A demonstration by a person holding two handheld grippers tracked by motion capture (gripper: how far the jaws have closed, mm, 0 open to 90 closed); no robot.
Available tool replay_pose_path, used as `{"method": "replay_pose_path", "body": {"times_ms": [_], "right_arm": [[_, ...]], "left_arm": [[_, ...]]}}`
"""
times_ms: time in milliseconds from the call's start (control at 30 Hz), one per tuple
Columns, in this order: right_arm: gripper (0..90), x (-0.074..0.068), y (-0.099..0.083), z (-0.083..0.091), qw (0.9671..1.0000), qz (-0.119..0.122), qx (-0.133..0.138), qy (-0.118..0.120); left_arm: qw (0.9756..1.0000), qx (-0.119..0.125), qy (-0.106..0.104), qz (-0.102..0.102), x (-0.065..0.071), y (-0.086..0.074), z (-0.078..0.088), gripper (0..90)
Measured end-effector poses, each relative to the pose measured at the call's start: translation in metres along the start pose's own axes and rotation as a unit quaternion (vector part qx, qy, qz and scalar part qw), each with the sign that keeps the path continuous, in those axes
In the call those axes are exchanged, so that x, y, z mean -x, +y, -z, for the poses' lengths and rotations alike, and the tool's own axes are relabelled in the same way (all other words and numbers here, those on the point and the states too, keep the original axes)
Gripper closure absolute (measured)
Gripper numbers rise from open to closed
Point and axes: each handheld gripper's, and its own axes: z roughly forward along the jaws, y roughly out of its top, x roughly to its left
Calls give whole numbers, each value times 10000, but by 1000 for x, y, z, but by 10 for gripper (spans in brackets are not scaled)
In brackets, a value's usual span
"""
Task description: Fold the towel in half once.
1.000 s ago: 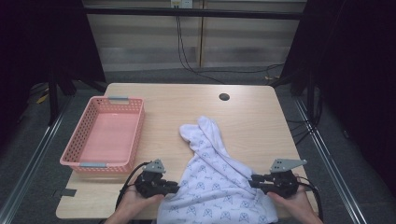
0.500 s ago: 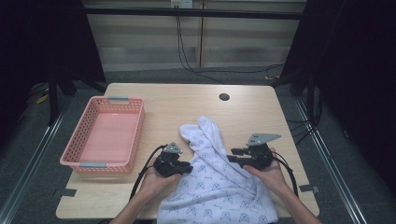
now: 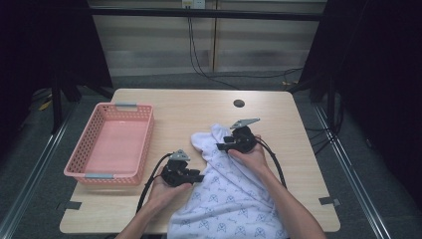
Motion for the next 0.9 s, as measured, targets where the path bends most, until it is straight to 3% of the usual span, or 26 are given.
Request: {"method": "replay_pose_path", "body": {"times_ms": [33,133,200,267,333,367,433,667,767,900], "right_arm": [[568,1,-1,-2,10000,-23,-17,-44],[838,3,-5,-2,9998,-163,40,-110],[852,5,-5,5,9995,-253,176,-51],[851,6,-3,16,9993,-239,291,-32],[849,9,0,30,9982,-313,497,111],[847,10,2,37,9979,-313,562,73],[842,14,4,50,9967,-369,701,150],[847,26,-6,88,9944,-513,924,40],[845,27,-14,104,9929,-574,1041,72],[841,26,-31,121,9919,-748,1022,95]], "left_arm": [[10000,12,22,1,0,0,-1,642],[9999,-14,64,-76,5,2,-4,591],[10000,-7,57,-81,6,3,-7,631],[9997,-98,103,-199,8,4,-8,732],[9998,-87,65,-191,7,4,-8,857],[9997,-97,90,-185,7,5,-7,871],[9999,7,27,-97,6,5,-2,881],[9990,434,-26,-95,13,7,27,885],[9970,751,-134,-147,23,10,50,885],[9950,850,-398,-348,42,4,70,883]]}}
